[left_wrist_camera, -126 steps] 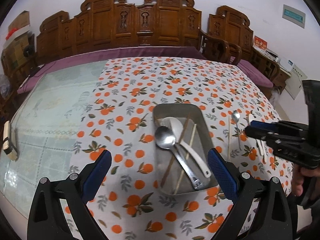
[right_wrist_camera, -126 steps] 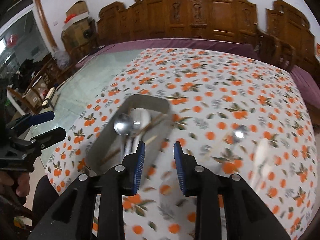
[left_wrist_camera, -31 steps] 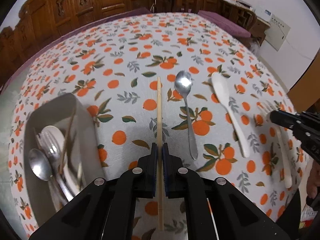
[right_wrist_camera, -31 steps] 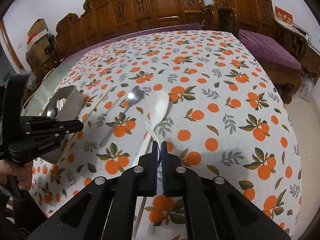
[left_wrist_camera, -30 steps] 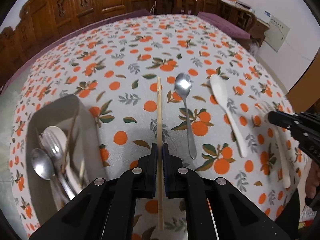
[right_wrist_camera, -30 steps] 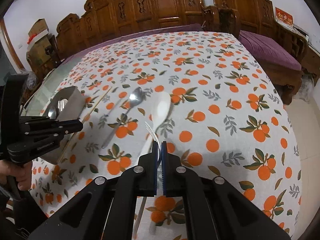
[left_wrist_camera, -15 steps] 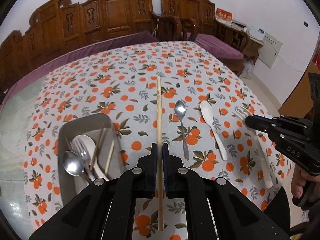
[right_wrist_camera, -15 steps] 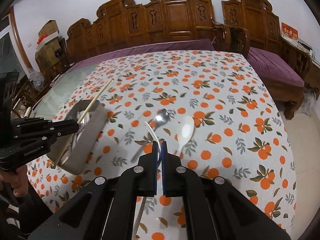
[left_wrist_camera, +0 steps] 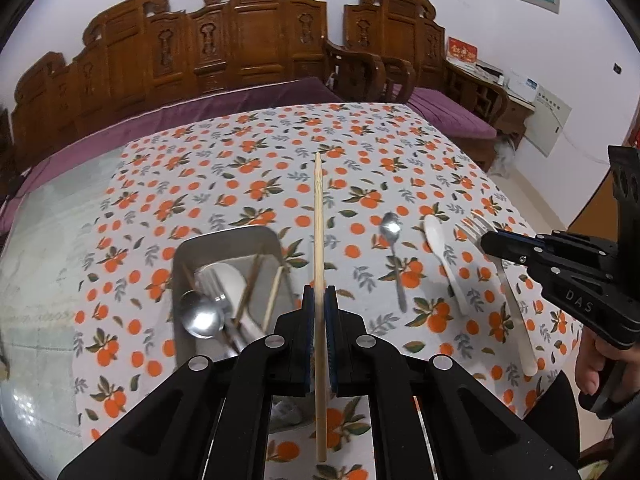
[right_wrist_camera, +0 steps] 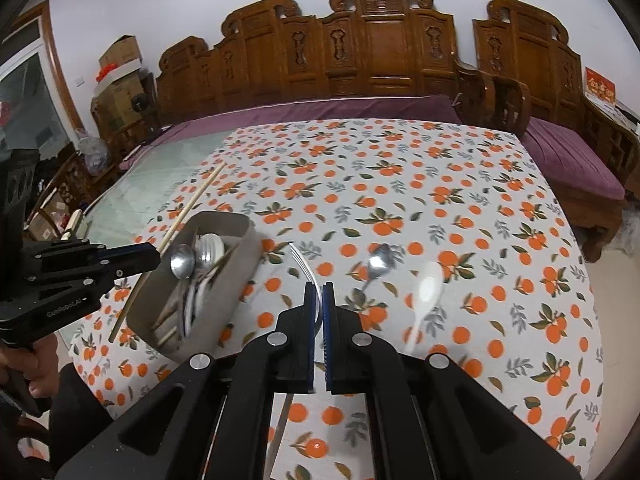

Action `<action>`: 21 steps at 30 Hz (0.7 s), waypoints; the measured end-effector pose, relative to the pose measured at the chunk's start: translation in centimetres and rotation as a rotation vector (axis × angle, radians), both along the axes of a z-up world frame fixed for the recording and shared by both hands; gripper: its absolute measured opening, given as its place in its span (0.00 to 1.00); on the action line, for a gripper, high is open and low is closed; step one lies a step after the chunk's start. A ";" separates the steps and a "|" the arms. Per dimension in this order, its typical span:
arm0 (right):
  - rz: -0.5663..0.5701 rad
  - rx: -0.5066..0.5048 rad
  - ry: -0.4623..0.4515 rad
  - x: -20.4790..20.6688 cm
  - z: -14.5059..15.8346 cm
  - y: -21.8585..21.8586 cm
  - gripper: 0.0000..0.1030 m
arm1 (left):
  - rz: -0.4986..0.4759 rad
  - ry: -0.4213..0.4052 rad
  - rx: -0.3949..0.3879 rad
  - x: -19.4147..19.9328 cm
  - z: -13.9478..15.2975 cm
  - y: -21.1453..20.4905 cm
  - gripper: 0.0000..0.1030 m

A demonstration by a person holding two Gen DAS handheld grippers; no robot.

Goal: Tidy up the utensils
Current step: 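Carry the white fork and the chopstick over the silver tray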

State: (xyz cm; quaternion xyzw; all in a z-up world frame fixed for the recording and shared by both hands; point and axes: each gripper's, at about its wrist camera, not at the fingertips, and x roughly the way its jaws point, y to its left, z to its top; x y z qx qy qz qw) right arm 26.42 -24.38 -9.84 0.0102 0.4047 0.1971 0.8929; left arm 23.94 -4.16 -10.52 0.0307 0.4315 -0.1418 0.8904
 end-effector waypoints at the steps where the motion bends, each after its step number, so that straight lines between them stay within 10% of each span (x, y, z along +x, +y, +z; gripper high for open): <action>1: 0.004 0.000 0.000 0.0 0.0 0.3 0.04 | 0.003 0.003 0.000 0.0 -0.1 0.5 0.04; 21: 0.051 -0.009 0.010 0.2 0.5 4.2 0.04 | 0.077 0.137 0.024 2.5 -6.3 6.4 0.04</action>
